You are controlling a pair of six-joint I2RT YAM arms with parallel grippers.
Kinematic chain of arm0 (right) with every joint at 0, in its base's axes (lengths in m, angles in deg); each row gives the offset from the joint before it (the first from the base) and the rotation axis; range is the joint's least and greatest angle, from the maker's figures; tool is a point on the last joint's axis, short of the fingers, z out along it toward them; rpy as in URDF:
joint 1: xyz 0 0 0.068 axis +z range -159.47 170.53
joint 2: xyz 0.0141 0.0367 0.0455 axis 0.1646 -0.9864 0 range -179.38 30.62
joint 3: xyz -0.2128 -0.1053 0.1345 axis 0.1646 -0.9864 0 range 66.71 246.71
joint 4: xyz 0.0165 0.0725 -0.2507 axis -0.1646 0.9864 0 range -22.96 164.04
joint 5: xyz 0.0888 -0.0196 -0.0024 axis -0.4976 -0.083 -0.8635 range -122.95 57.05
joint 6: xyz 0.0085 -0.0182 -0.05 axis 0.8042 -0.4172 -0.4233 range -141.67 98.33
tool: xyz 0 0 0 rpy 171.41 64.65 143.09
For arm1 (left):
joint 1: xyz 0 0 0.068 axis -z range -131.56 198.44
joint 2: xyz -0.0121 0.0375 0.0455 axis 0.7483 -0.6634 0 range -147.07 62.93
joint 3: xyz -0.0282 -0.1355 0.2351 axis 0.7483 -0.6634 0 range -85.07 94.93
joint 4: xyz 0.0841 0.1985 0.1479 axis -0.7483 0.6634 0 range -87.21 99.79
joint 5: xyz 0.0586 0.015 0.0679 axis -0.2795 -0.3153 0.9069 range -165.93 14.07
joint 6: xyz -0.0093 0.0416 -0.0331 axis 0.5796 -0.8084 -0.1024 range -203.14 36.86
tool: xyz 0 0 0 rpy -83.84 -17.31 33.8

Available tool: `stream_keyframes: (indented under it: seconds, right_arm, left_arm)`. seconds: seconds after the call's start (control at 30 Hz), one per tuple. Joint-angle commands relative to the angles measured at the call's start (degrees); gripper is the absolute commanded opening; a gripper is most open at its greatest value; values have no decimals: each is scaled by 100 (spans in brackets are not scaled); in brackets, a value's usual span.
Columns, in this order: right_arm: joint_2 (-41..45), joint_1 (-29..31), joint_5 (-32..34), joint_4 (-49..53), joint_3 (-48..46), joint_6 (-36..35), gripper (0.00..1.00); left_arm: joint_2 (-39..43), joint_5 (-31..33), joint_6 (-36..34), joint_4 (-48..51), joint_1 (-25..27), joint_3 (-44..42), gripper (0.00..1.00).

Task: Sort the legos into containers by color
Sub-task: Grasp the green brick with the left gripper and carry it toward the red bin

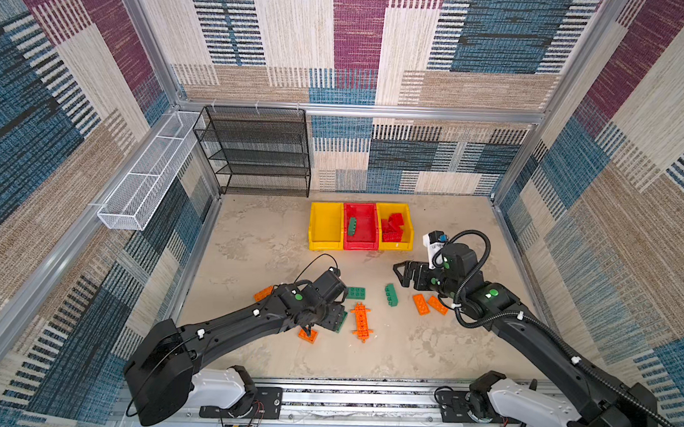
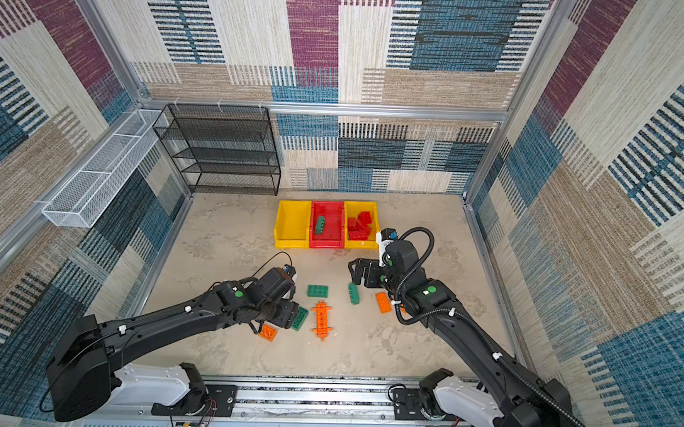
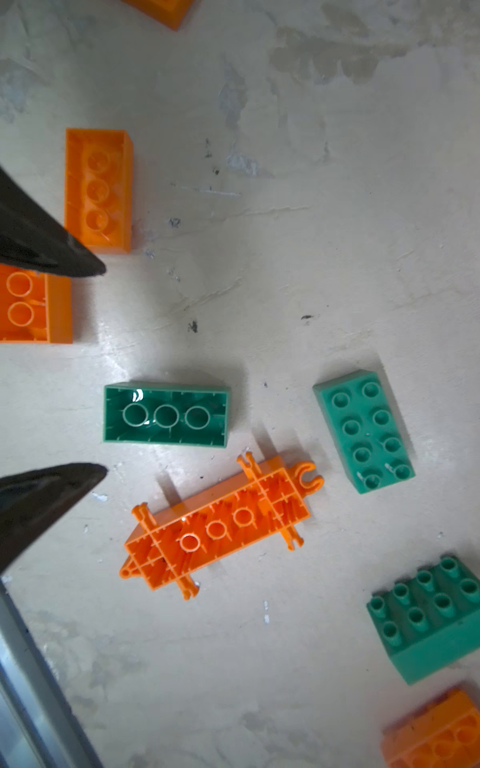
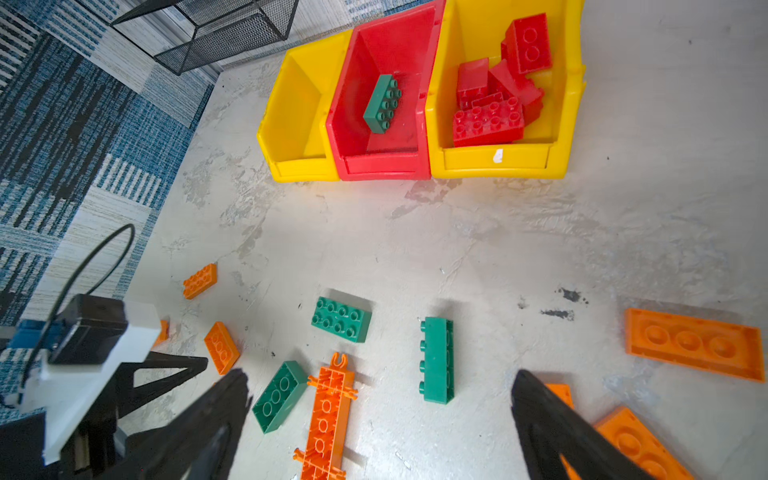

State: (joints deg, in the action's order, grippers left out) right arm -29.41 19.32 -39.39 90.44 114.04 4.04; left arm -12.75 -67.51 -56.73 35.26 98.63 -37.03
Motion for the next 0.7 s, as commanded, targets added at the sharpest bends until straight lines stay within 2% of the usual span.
stream_keyframes:
  seconds: [0.0,0.17,0.53,0.67]
  right_arm:
    - [155,3,61,103,-46,186,100]
    - [335,3,140,215,-73,240,100]
    - [263,3,208,219,-88,191,100]
    - [298,3,276,252,-88,177,100]
  left_arm:
    - [-177,96,197,-306,149,-59,71]
    - [-597,187,136,-450,258,-92,65]
    - [-1441,170,156,-703,298,36,60]
    - [-1593,367,148,-491,295,210,35]
